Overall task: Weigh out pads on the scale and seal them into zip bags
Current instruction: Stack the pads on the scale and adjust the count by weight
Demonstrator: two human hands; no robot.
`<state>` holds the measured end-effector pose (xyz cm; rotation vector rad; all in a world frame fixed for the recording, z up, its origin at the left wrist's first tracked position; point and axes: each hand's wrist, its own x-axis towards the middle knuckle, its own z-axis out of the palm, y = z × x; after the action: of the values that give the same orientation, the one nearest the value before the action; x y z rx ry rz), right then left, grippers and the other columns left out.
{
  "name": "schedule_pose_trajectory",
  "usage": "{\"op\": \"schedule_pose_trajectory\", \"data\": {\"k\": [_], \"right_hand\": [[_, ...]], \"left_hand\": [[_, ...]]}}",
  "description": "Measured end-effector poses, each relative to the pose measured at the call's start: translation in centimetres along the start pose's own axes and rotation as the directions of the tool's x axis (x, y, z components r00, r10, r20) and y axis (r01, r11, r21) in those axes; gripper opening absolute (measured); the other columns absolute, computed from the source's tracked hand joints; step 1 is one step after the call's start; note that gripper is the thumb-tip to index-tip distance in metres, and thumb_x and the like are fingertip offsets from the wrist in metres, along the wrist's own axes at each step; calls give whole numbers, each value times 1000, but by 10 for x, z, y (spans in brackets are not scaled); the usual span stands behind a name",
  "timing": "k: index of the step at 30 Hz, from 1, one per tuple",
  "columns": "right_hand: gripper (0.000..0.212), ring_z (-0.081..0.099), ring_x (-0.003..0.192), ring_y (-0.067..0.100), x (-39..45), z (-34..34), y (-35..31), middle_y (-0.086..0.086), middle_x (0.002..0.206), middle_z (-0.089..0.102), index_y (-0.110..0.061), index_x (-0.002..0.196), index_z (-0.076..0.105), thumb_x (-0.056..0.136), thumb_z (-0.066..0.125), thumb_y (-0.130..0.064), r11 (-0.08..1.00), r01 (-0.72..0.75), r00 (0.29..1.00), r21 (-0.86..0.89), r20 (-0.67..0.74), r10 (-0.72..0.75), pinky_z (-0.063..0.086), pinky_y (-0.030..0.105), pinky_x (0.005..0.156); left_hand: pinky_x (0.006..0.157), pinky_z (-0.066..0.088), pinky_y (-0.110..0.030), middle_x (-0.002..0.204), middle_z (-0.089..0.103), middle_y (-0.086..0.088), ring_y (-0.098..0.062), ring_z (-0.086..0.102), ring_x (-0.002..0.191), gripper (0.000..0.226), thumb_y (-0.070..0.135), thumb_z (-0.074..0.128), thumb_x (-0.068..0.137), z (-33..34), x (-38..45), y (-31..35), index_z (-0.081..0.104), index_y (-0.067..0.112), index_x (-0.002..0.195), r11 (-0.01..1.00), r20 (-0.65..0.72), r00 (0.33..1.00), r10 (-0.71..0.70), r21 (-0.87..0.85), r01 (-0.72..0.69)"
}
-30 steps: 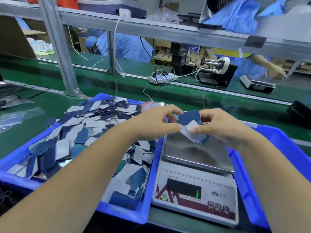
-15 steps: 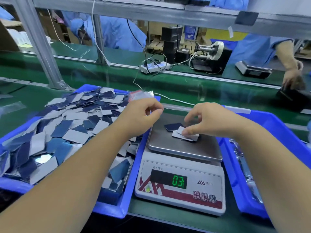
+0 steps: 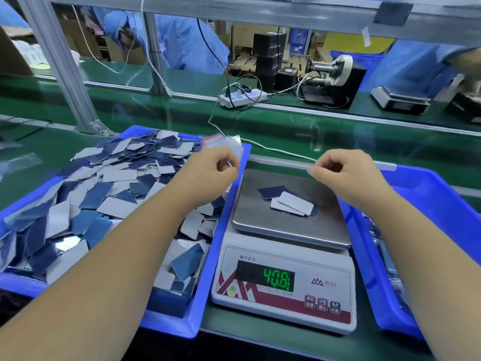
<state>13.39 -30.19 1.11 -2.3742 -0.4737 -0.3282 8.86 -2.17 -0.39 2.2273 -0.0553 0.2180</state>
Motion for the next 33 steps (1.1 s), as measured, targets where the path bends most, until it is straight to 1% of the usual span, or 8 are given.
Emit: {"op": "schedule_pose_trajectory", "data": {"k": [3,6,9,14,19,22,28,33], "right_hand": [[23,46,50,1,0,0,0,-16,53,57,-23,66,66,87,72,-28,999,-21,1000,47,-9,22,35,10,48],[23,45,50,1,-1,3,-2,-15,53,56,-22,66,65,87,72,-29,997,-37,999,63,0,37,35,10,47],[22,45,50,1,-2,5,-3,-15,54,56,-22,67,66,87,71,-29,997,-49,999,65,16,48,35,10,47],[22,44,49,1,-3,4,-5,-16,53,56,-21,68,66,88,71,-29,995,-61,998,77,40,58,36,20,52],[21,43,46,2,-3,4,-8,-15,51,55,-21,69,66,88,72,-28,996,-53,997,72,63,49,35,11,45],[21,42,46,3,-4,4,-8,-14,50,53,-20,68,66,88,72,-27,995,-51,997,81,68,46,35,11,46],[22,44,47,2,-4,3,-10,-14,51,54,-22,68,65,88,72,-29,996,-51,996,70,80,45,35,14,47],[22,45,48,1,-5,3,-11,-15,52,56,-23,68,66,88,73,-29,997,-46,997,64,72,41,35,18,50]], "left_hand": [[56,40,-26,74,58,17,-2,48,54,7,30,58,87,-7,-3,-1,54,37,88,994,95,993,-71,87,63],[52,42,-27,67,58,17,-5,48,52,5,39,59,81,-18,-7,-1,55,37,82,989,147,986,-84,133,65],[49,43,-26,63,65,15,-9,52,53,16,46,62,78,-28,-13,0,60,31,78,979,220,968,-125,184,84],[58,46,-27,68,74,5,-4,55,48,43,61,78,72,-30,-21,5,66,21,82,964,462,863,-203,249,93],[65,42,-29,73,75,5,-9,57,49,38,56,83,68,-37,-24,4,67,25,85,962,527,814,-245,237,136],[65,43,-28,80,76,-1,-13,59,52,27,37,86,73,-41,-24,4,68,25,88,958,556,784,-277,218,184],[52,41,-22,75,73,-2,-13,58,52,23,13,75,75,-43,-23,1,66,28,91,950,495,816,-299,238,203],[50,33,-25,54,53,13,-7,42,43,20,20,58,69,-52,-12,-3,68,29,84,976,170,962,-214,86,201]]}}
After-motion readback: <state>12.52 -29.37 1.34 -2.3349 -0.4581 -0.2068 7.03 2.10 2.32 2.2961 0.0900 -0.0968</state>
